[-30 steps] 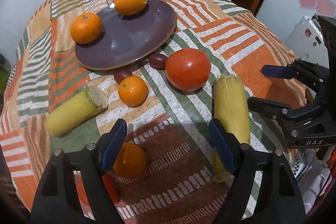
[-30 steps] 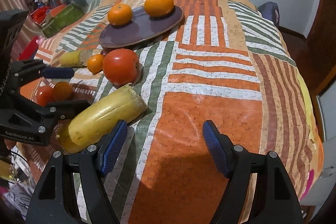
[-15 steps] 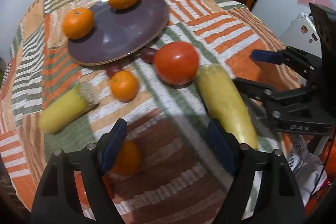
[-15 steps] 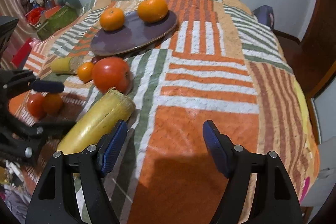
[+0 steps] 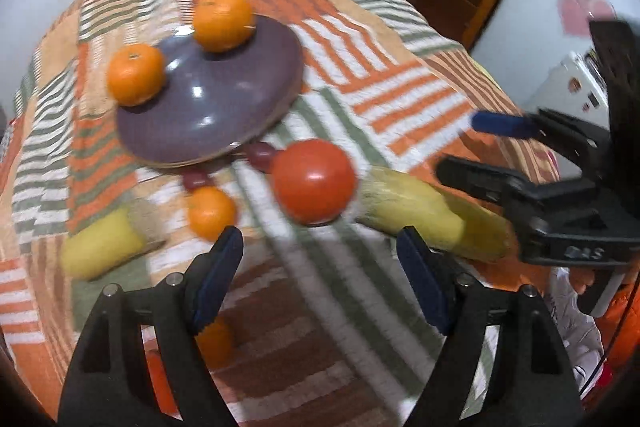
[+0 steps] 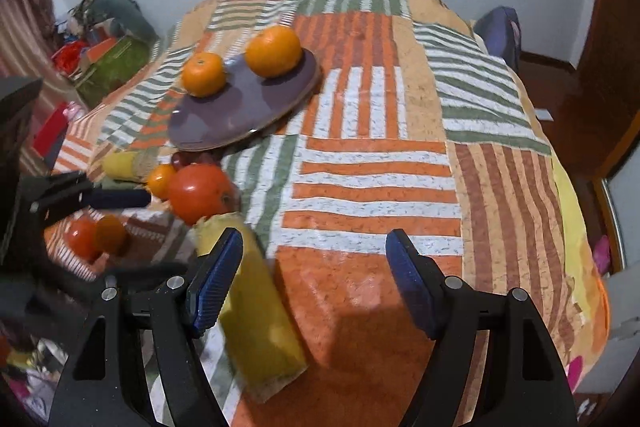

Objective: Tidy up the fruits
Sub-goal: 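Grasp a yellow corn cob with the right tool while the left tool grasps the other cob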

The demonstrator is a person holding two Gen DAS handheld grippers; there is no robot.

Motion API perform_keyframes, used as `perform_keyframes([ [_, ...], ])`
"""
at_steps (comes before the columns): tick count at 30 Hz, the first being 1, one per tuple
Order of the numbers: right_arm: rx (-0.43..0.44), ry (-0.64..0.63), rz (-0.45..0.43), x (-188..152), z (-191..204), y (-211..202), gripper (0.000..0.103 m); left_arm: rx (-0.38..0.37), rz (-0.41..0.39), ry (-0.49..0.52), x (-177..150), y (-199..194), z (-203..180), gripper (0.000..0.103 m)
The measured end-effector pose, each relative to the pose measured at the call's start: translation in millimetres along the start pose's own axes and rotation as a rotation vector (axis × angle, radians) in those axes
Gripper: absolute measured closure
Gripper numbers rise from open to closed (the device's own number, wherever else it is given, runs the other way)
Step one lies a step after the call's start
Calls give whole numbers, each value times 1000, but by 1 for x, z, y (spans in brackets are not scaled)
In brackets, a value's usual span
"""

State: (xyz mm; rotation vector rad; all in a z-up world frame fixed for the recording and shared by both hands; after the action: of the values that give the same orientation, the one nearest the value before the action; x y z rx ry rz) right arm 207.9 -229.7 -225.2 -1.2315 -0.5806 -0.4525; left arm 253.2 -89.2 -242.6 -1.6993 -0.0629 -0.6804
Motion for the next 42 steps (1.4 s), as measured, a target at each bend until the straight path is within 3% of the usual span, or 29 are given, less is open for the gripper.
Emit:
perform_keyframes([
  [4, 58, -34, 23, -7, 16, -2, 32, 37, -40, -53, -4, -21, 30, 23],
  [10, 42, -129, 67, -21, 37, 10, 33, 104, -77, -123, -13, -45, 82, 23],
  [12, 53, -126, 99, -24, 38, 18, 51, 126, -86, -143, -15, -49, 97, 23],
  [13, 60, -124, 115, -24, 38, 22, 53, 135, -87, -155, -16, -51, 106, 23],
  [21, 50, -116, 107, -23, 36, 24, 57, 182, 19, -181, -27, -29, 161, 23],
  [25, 64, -91, 103, -23, 34, 24, 57, 177, 48, -139, -26, -14, 163, 22],
  [32, 93, -69, 133, -18, 33, 28, 58, 148, 63, -66, -12, 12, 154, 5],
  [38, 101, -67, 137, -16, 34, 32, 57, 68, 98, -77, -3, 32, 156, 6],
  [42, 95, -77, 129, -15, 35, 33, 58, 66, 92, -117, -4, 39, 159, 20],
])
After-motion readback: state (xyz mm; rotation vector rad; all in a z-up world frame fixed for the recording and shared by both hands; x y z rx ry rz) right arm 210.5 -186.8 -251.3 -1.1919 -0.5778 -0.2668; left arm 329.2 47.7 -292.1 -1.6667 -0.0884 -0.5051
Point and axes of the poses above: each gripper's, at about its wrist camera, not at the fingertips, and y roughly the way its jaws point, z to its left, x to its top, the point moved 3 cm from there along y, roughly the way its jaws point, and after that the axes turned 2 degrees about -z, right-handed, at the moved point
